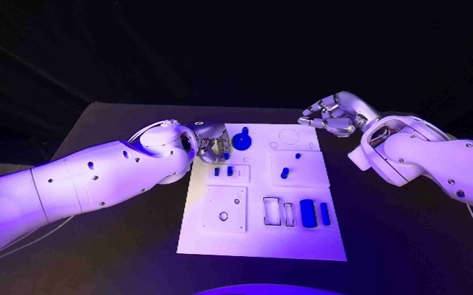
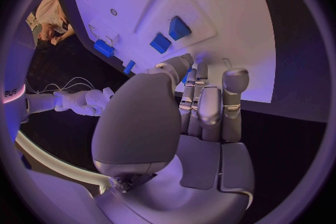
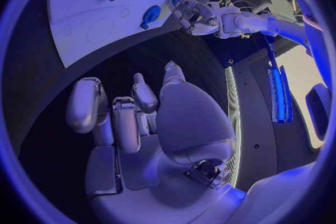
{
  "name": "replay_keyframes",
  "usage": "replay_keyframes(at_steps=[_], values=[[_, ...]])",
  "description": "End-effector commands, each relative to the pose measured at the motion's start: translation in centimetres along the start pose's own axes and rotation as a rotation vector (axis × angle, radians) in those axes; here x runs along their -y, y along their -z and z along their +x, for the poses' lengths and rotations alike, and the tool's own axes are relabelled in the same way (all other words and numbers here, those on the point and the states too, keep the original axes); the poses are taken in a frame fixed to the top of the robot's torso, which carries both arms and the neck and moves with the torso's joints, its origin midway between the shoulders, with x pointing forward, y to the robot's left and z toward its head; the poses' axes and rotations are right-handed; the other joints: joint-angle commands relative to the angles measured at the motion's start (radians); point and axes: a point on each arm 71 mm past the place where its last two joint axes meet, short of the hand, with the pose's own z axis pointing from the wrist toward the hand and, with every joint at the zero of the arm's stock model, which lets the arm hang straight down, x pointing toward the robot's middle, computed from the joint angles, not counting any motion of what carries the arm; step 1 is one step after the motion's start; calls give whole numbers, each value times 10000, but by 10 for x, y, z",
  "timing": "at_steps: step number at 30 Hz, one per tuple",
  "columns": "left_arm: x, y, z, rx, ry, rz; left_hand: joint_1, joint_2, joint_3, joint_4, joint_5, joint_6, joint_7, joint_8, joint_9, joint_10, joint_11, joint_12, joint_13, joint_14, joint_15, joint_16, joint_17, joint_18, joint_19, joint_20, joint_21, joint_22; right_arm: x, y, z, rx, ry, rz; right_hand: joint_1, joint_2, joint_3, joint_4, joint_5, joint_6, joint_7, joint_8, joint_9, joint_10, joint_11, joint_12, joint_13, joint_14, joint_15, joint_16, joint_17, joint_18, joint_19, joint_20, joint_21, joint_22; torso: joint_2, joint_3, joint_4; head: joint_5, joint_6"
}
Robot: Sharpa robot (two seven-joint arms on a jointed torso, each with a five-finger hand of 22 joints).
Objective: Assemble the parts on the task board
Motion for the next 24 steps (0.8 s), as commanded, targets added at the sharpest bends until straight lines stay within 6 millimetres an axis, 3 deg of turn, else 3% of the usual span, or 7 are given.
replay_keyframes(at_steps=[1,12,19,24], values=[[1,0,1,-78,20,-43,-54,-86,-61,-21,-45,-89,27,-82,-7,-10,80,-48,12,-18,56,-17,-11,-177,-5,37,-4,-10,-1,0,1,-32,48,-115,7,93,-74,-3,-4,-14,-11,48,-13,-20,-11,-24,4,703,-79,-57,1304,198,-31,-46,-26,12,-4,1,-2,9,-5],[-3,1,1,-125,4,-172,-25,-124,-63,-41,-43,-142,57,-155,-7,-13,98,-88,21,-39,70,-39,-64,-167,-35,49,-36,-54,0,0,0,-30,80,-47,29,108,-87,-12,-4,-26,-11,53,-19,-194,-11,-211,-213,647,-82,-181,1083,249,-140,-48,-259,-156,-3,-2,-3,0,-14],[-11,5,0,-126,82,-364,16,-135,-42,-65,-36,-178,89,-214,-5,-28,122,-129,25,-57,87,-54,-103,-160,-61,62,-64,-94,4,0,0,-219,265,172,483,284,-117,-131,-107,-66,-27,140,-59,-2284,-40,-3203,-3338,287,-128,-1117,-229,537,-801,-84,-1864,-1252,-12,-7,0,-31,-9],[-18,10,-2,-5,276,-496,26,-135,-31,-68,-34,-187,107,-238,-4,-44,136,-154,25,-67,97,-64,-127,-157,-71,69,-74,-109,7,0,1,-675,970,255,1537,348,237,-553,-300,67,-45,159,-99,-2582,-69,-5183,-4901,225,-156,-1558,-732,586,-830,-149,-2317,-1530,-18,-11,-2,-55,13]])
